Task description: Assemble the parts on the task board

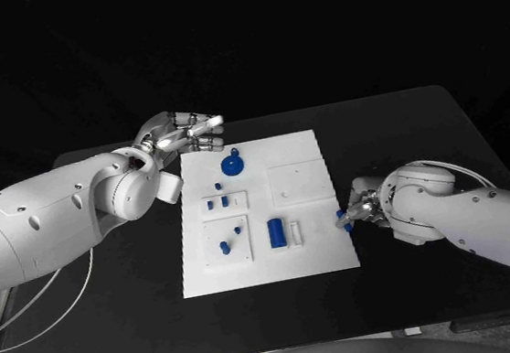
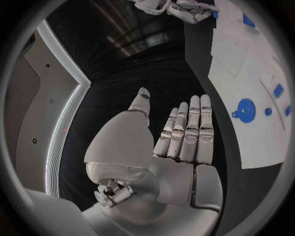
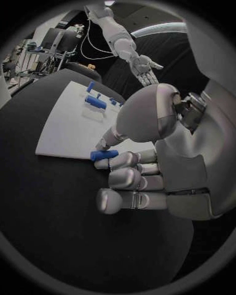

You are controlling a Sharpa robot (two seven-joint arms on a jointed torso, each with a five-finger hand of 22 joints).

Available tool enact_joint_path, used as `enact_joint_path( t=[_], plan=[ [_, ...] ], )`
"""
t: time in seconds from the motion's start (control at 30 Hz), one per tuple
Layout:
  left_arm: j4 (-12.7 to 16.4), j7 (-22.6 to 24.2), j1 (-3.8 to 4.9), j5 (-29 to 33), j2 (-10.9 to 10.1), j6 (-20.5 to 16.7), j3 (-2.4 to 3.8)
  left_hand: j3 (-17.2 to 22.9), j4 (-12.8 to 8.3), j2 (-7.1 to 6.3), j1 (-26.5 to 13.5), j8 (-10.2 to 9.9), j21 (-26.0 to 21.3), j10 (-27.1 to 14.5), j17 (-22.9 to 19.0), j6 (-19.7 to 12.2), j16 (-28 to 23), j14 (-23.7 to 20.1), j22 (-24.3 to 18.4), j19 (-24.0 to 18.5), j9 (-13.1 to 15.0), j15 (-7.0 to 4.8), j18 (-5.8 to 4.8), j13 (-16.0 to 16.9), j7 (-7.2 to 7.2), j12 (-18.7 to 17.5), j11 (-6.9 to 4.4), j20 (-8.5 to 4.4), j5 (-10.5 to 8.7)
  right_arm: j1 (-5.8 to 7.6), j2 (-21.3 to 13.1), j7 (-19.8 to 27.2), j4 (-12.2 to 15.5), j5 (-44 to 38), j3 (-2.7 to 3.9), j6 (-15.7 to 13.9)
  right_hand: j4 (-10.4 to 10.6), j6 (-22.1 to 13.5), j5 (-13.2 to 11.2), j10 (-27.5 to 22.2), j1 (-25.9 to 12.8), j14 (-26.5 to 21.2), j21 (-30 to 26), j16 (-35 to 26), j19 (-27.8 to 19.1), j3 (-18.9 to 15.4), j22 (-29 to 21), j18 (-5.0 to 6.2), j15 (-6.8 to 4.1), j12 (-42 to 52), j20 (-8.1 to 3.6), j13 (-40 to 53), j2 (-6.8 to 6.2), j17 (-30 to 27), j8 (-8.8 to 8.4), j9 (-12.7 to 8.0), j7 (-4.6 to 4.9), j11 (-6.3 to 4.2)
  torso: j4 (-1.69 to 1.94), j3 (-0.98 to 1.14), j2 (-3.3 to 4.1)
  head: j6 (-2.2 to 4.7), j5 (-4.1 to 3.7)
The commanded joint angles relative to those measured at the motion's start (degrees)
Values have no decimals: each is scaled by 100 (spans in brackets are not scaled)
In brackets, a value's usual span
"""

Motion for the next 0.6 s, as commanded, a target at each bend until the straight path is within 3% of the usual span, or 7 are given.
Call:
enact_joint_path(
  t=[0.03, 0.33, 0.6],
  plan=[
    [10, 17, 1, -16, 1, 95, 2, 21, 13, -9, 28, -7, 3, -31, -2, -45, -29, -42, -7, -20, -4, -12, 41, -2, -13, 21, -7, 39, -24, -31, -47, 331, 59, 112, -14, -281, -369, 43, 159, 20, 137, -13, -34, -30, 279, 416, -10, -14, -32, -15, -30, -11, 73, -20, -12, 23, 3, -20, 4, 2, 0, 6, 19],
    [18, 41, 1, -16, -10, 84, 1, 19, -17, 39, 20, -9, 6, -35, 0, -73, -30, -34, -7, -16, -5, -13, 46, -2, -7, 21, -4, 39, -18, -45, -233, 772, 344, 346, -4, -732, -486, 85, 330, 44, 131, -13, -13, -37, 283, 745, 2, -1, -22, 0, -17, -21, 58, -59, -12, 62, 33, -11, -2, -2, -1, -21, 50],
    [21, 40, 1, -16, -12, 78, 1, -4, -68, 60, 2, -10, 9, -36, 1, -79, -29, -32, -8, -16, -6, -13, 47, -2, 0, 21, -2, 40, -14, -46, -343, 826, 649, 470, 103, -915, -501, 121, 418, 56, 113, -15, -10, -42, 283, 774, 1, 1, -28, 4, -22, -24, 18, -81, -11, 62, 25, -22, 0, -2, -1, -15, 86]
  ],
)
